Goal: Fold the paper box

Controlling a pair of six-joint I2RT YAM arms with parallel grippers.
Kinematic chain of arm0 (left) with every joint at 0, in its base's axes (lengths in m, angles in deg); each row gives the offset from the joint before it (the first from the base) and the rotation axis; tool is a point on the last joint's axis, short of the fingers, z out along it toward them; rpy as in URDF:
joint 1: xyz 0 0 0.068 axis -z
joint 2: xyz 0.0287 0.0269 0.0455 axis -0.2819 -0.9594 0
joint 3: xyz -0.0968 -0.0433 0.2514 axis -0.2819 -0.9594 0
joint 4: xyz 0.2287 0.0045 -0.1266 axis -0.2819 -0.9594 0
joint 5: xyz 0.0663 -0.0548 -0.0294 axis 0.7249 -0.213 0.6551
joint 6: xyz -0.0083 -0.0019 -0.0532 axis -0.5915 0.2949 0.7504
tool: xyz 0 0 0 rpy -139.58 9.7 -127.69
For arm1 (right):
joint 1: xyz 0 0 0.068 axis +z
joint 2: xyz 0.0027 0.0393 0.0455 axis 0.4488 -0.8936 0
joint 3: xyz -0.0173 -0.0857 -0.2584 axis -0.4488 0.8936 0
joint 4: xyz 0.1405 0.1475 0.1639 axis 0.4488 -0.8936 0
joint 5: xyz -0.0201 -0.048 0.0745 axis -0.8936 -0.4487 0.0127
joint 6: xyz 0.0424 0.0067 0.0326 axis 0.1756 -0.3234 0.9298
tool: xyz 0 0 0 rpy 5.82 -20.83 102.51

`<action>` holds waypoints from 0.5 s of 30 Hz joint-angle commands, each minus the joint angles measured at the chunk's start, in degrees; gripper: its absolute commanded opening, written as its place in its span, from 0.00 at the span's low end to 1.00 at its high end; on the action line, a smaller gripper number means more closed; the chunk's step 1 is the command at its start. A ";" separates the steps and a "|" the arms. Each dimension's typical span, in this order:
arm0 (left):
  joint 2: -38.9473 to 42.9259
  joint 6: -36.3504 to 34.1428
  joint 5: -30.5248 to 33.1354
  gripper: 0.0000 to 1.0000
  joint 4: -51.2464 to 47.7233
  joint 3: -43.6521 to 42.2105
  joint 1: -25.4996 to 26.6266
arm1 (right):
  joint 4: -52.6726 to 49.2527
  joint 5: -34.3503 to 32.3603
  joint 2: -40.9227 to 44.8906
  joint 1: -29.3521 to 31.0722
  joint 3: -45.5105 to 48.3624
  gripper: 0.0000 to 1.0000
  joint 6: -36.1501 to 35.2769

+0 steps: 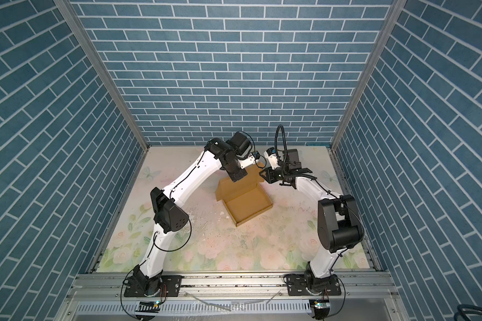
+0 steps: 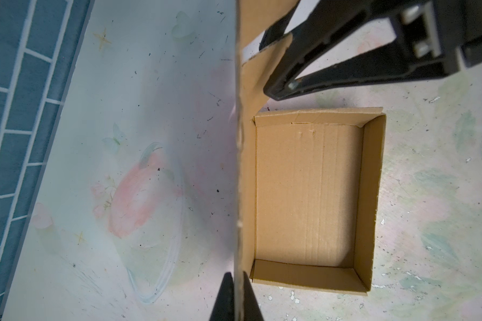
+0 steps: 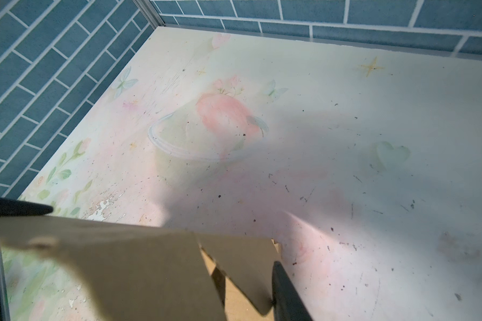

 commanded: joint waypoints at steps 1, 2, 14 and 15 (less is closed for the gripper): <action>-1.17 0.23 -0.73 0.07 1.10 0.54 -0.27 | -0.90 2.57 -0.21 -0.18 -3.01 0.29 -1.64; -1.25 0.21 -0.76 0.07 1.26 0.54 -0.28 | -0.95 2.70 -0.04 -0.18 -2.91 0.28 -1.41; -1.44 0.69 -2.30 0.07 2.35 0.63 -0.28 | -1.84 1.10 0.00 0.59 -4.20 0.22 0.66; -1.45 0.76 -2.48 0.07 2.42 0.63 -0.27 | -1.84 0.88 -0.19 0.71 -4.46 0.21 0.78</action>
